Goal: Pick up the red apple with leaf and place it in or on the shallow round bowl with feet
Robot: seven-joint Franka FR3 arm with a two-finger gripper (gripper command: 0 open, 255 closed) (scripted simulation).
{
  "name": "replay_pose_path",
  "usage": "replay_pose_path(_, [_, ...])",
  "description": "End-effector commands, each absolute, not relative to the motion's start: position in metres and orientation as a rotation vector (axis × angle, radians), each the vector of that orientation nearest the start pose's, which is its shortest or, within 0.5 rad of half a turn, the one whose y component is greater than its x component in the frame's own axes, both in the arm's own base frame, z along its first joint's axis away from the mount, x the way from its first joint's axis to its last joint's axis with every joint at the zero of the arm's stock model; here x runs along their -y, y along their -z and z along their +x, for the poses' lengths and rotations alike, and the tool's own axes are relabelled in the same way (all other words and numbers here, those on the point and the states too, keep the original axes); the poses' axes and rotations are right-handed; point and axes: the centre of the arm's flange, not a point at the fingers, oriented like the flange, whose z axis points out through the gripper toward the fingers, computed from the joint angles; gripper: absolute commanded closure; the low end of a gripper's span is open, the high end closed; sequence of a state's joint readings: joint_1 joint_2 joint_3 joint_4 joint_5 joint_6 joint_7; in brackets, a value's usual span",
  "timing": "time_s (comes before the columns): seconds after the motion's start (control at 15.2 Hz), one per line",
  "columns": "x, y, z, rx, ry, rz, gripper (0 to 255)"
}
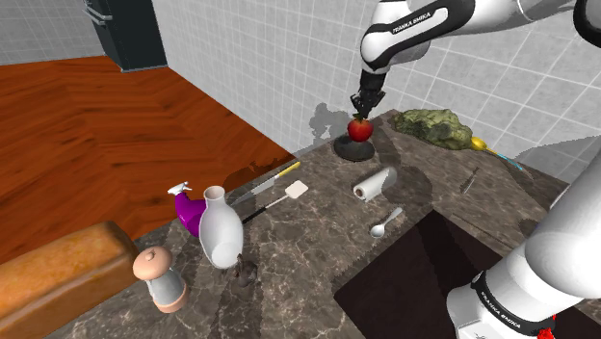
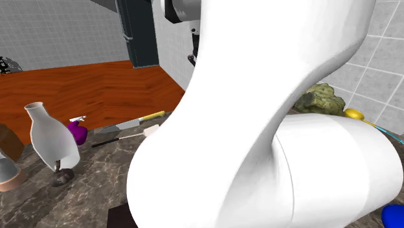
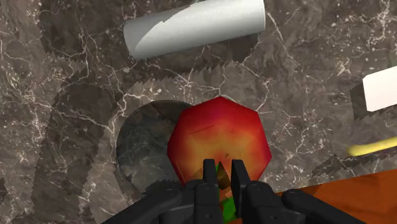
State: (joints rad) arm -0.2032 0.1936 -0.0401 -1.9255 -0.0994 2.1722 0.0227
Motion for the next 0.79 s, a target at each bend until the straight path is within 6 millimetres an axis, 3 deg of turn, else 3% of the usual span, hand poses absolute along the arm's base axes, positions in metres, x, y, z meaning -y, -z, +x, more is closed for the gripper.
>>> replay_pose_path(0.0, [0.172,-0.397,0.600,-0.339,0.070,-3.220,255])
replay_pose_path(0.46, [0.251,-0.409,0.645,-0.339,0.070,-3.220,255])
replay_pose_path(0.73, [0.251,-0.388,0.645,-0.339,0.070,-3.220,255])
